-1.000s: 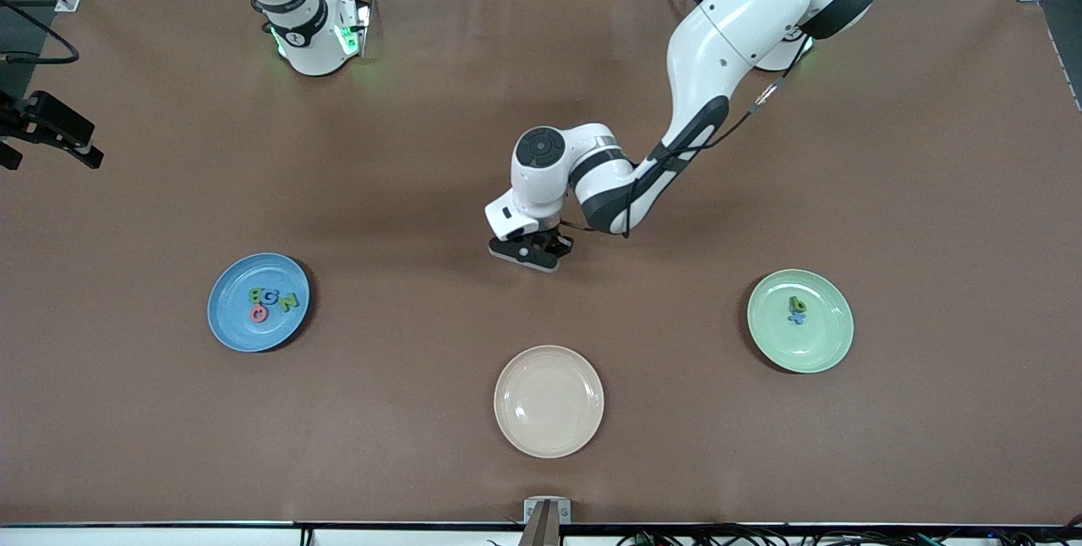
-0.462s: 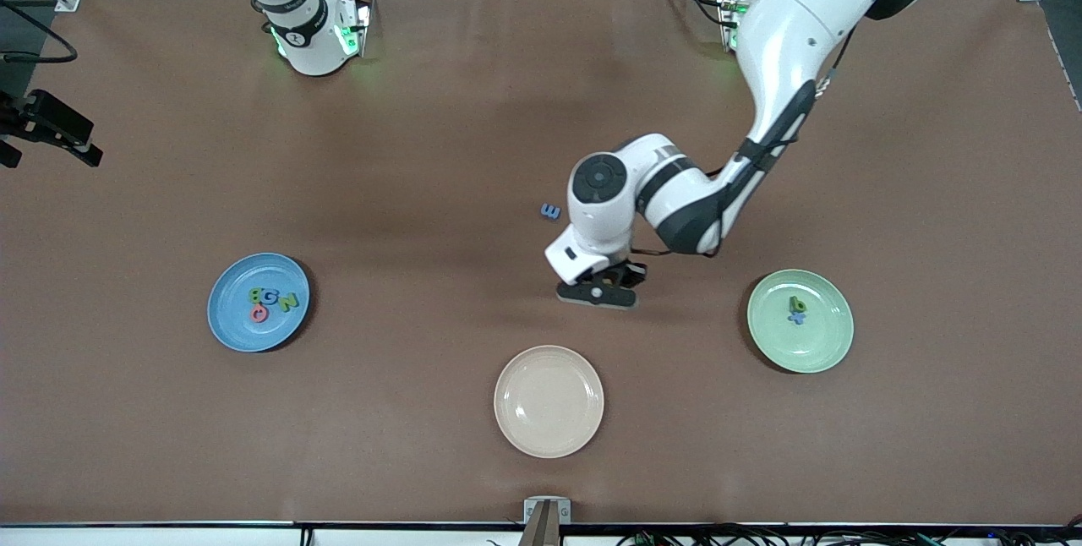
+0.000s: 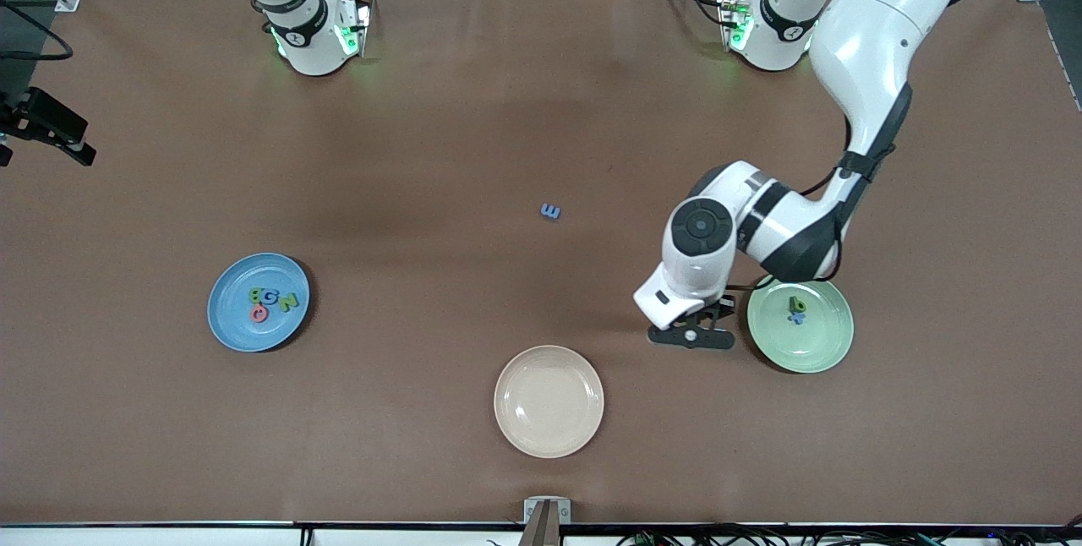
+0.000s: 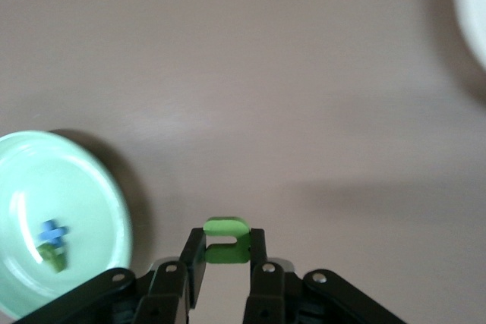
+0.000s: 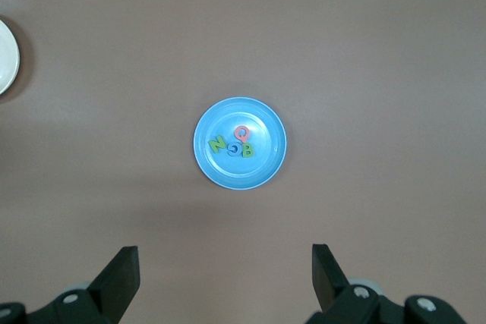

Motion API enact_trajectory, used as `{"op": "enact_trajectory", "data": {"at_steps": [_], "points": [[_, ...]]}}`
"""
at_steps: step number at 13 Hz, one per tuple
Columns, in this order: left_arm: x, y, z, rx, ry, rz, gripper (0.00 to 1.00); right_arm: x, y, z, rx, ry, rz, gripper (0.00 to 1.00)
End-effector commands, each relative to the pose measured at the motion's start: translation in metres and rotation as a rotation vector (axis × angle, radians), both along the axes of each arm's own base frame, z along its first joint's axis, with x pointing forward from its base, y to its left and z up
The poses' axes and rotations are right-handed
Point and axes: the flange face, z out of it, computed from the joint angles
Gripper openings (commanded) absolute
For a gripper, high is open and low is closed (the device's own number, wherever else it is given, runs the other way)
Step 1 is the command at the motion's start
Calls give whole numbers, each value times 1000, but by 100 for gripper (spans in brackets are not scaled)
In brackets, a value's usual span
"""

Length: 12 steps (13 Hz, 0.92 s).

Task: Sort uppercase to blue plate, lowercase to green plate
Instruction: 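Carry the green c to the green plate and open the left gripper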

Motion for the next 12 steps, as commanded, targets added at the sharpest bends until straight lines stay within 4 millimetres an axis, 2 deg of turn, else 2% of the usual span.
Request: {"op": "enact_trajectory", "data": {"at_steps": [1, 4, 5, 6, 8, 11, 12], "points": [[5, 43, 1, -2, 38, 46, 5, 3, 2, 4, -20, -5, -13, 100], [19, 81, -2, -8, 41, 105, 5, 3, 4, 3, -12, -2, -12, 100], [24, 96, -6, -13, 42, 125, 5, 2, 5, 3, -9, 0, -11, 100], [26, 103, -16, -20, 52, 135, 5, 3, 6, 4, -4, -3, -12, 100], [26, 113, -28, -23, 63, 151, 8, 3, 5, 3, 0, -4, -13, 100], [18, 153, -51, -1, 113, 172, 10, 3, 6, 2, 1, 0, -11, 100], [13, 152, -58, -8, 122, 165, 17, 3, 4, 0, 1, 1, -14, 100]]}}
